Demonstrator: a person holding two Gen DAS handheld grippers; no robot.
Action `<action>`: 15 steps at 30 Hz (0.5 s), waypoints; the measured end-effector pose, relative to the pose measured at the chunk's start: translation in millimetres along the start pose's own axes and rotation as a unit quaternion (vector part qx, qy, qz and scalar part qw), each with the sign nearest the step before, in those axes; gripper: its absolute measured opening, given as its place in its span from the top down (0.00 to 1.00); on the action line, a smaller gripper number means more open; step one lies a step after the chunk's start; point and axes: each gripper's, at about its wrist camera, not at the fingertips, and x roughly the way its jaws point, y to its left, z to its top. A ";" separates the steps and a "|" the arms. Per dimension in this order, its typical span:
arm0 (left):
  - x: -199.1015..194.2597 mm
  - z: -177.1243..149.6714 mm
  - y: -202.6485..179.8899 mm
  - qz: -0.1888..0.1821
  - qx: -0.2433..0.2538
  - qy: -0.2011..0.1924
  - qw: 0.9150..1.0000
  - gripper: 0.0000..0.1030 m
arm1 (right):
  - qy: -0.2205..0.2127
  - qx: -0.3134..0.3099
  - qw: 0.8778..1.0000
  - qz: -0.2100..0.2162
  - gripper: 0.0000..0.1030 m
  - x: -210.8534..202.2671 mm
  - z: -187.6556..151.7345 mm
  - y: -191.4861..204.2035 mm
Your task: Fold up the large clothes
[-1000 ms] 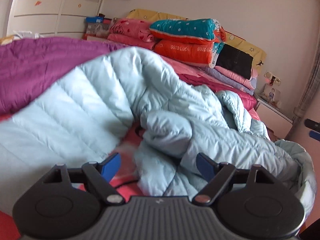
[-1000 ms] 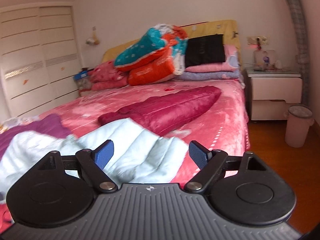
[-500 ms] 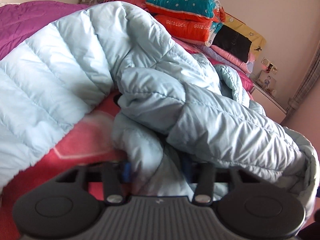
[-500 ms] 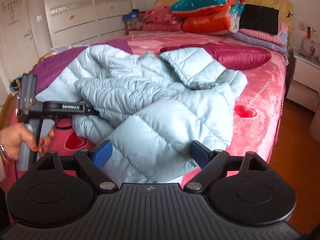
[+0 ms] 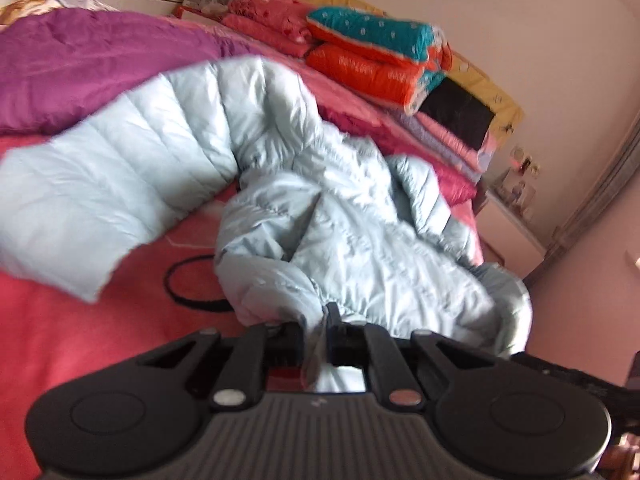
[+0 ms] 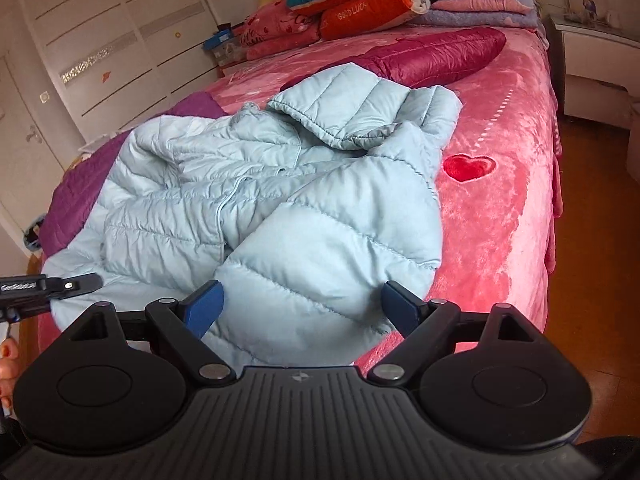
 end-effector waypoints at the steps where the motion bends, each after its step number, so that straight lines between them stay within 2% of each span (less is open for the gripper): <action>1: -13.9 0.1 0.6 0.002 -0.006 -0.011 1.000 0.94 | -0.004 0.001 1.000 0.001 0.00 -4.0 -1.3 1.6; 5: -60.7 -5.0 4.3 0.024 -0.027 -0.042 0.998 0.94 | -0.009 0.004 1.000 0.014 0.00 -14.6 -1.0 0.2; 9: -90.1 -17.5 7.6 0.053 -0.044 -0.056 0.996 0.94 | 0.001 0.002 1.000 0.011 0.00 -19.4 -4.8 3.8; 15: -97.0 -35.3 12.3 0.077 -0.063 -0.054 0.994 0.94 | 0.056 0.018 0.998 0.025 0.00 -18.8 -20.4 14.5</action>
